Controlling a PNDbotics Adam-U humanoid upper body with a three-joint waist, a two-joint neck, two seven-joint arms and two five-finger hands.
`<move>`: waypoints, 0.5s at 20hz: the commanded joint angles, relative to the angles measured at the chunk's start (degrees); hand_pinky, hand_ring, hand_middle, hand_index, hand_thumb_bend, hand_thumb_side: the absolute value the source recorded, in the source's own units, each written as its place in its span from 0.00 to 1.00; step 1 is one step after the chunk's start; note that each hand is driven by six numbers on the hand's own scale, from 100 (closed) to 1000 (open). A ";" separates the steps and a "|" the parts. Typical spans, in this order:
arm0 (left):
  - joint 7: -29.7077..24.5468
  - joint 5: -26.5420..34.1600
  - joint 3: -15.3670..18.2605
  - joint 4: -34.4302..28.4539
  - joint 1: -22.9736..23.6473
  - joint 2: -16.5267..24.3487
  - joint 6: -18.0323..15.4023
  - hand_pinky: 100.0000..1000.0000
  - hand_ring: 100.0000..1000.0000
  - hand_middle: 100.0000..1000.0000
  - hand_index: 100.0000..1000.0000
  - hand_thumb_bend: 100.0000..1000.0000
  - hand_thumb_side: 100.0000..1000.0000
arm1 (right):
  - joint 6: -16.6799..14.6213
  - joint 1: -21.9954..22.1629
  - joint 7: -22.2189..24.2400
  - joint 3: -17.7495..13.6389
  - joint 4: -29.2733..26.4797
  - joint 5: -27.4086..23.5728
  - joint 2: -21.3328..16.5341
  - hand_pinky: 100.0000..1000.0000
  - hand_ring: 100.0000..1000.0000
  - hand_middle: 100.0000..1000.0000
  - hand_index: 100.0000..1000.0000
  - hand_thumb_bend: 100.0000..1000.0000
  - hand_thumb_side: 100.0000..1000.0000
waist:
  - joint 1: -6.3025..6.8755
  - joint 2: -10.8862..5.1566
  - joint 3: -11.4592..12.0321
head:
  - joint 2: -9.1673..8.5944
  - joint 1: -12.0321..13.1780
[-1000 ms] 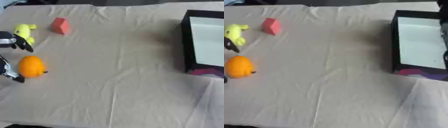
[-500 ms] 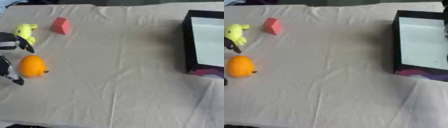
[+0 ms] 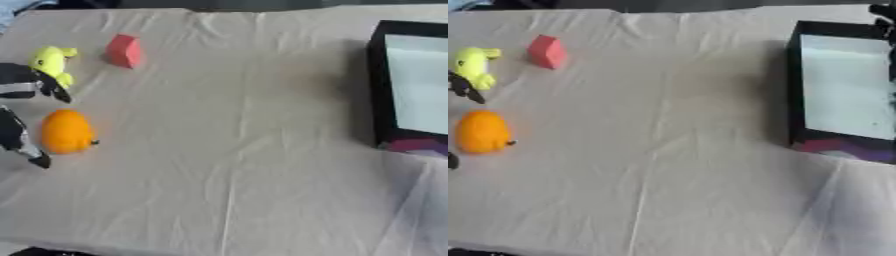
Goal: Pick up the objects with one hand, pass them to the other hand, and then place them into the box on the other side of the table.
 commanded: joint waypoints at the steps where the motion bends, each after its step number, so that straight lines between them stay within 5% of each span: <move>1: 0.52 0.07 1.50 -0.55 -0.29 1.51 0.21 0.85 0.86 0.79 0.87 0.84 0.26 | 0.29 0.97 -0.96 -0.21 -5.00 0.33 -2.33 0.93 0.85 0.92 0.96 0.36 0.64 | -0.64 -0.28 -0.10 | 0.34 0.39; 10: 2.13 -2.88 0.79 0.11 0.00 0.89 0.09 0.83 0.85 0.78 0.82 0.85 0.27 | 1.85 5.16 0.30 0.71 -12.88 0.22 -4.64 0.93 0.83 0.90 0.95 0.35 0.63 | -0.88 0.02 -0.60 | 0.34 0.52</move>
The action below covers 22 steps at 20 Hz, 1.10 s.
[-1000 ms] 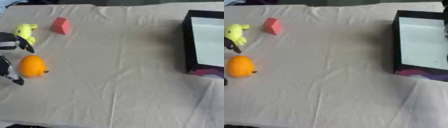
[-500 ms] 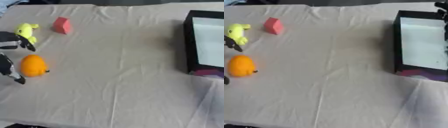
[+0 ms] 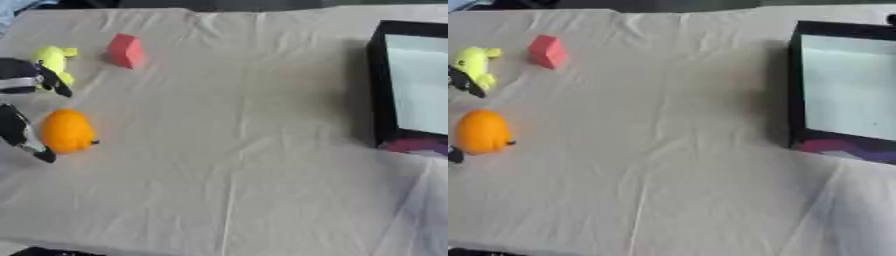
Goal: Pick up the objects with one hand, pass them to the other hand, and then place them into the box on the other side of the table.
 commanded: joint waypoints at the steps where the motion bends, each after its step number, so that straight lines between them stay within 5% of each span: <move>1: 0.13 -1.03 0.44 0.22 -0.20 1.06 -0.35 0.83 0.85 0.78 0.81 0.85 0.27 | 0.46 -0.08 0.06 -0.11 -2.53 -0.31 -2.13 0.93 0.83 0.90 0.95 0.35 0.63 | -0.68 0.04 0.02 | 0.34 0.14; 13: -1.08 -5.61 -1.19 2.78 -0.78 -0.26 -1.82 0.82 0.85 0.77 0.79 0.87 0.25 | 0.10 -0.51 -0.38 -0.28 -3.22 -1.80 -1.72 0.93 0.82 0.88 0.95 0.35 0.63 | -0.80 0.67 -0.27 | 0.34 -0.10; 22: 1.81 -9.62 -1.95 4.47 -1.46 -1.73 -1.70 0.81 0.85 0.78 0.80 0.77 0.23 | 0.04 -0.49 0.01 -0.21 -3.37 -1.94 -1.53 0.93 0.81 0.88 0.95 0.34 0.63 | -1.04 0.94 -0.35 | 0.34 1.16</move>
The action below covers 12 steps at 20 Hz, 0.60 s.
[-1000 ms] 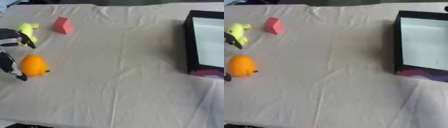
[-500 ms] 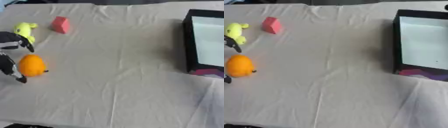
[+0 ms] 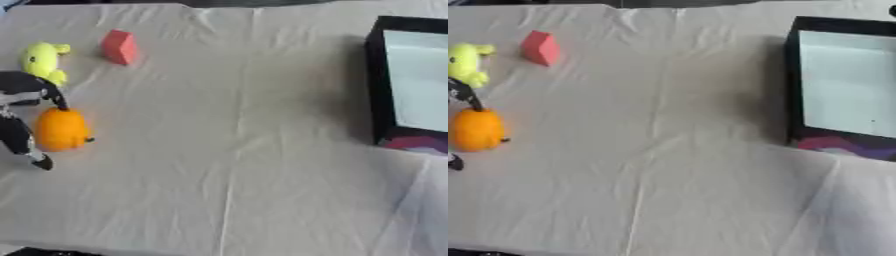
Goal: Pick up the objects with one hand, pass them to the other hand, and then place them into the box on the other side of the table.
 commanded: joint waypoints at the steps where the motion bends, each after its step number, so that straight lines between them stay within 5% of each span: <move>1: 1.12 -1.57 0.18 0.07 -0.83 1.14 0.10 0.81 0.85 0.78 0.80 0.77 0.23 | -0.15 -0.71 0.23 -0.16 -1.33 -0.37 -1.16 0.93 0.81 0.88 0.95 0.34 0.63 | -0.77 0.06 0.00 | 0.34 1.51; 12: 5.41 -3.90 0.40 -0.38 -0.97 0.33 1.58 0.80 0.84 0.77 0.86 0.80 0.21 | 0.04 -0.58 0.92 0.03 -1.36 -0.38 -1.27 0.93 0.80 0.87 0.95 0.34 0.64 | -0.92 0.38 0.04 | 0.34 2.97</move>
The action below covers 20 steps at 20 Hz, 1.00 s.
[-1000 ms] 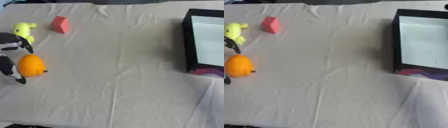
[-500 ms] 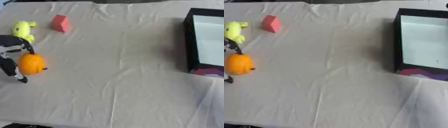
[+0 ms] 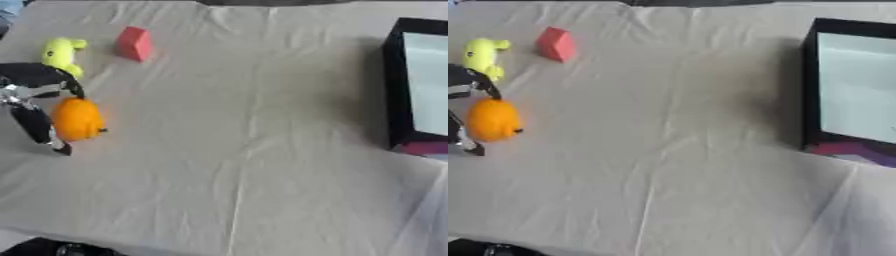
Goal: Pick up the objects with one hand, pass them to the other hand, and then place them into the box on the other side of the table.
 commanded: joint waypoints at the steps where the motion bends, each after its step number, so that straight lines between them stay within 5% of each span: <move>1: 1.07 -1.02 0.62 -0.36 -0.61 1.18 0.37 0.80 0.84 0.77 0.86 0.80 0.21 | -0.10 -0.64 0.54 -0.24 -1.38 -0.38 -1.28 0.93 0.80 0.87 0.95 0.34 0.64 | -0.69 0.06 0.05 | 0.34 0.51; 20: 0.09 -3.01 0.59 2.74 -1.33 0.00 0.18 0.78 0.83 0.76 0.80 0.75 0.15 | 0.03 -0.93 1.30 -0.06 -1.52 -0.56 -0.98 0.93 0.80 0.86 0.94 0.33 0.65 | -1.01 0.91 -0.16 | 0.34 0.32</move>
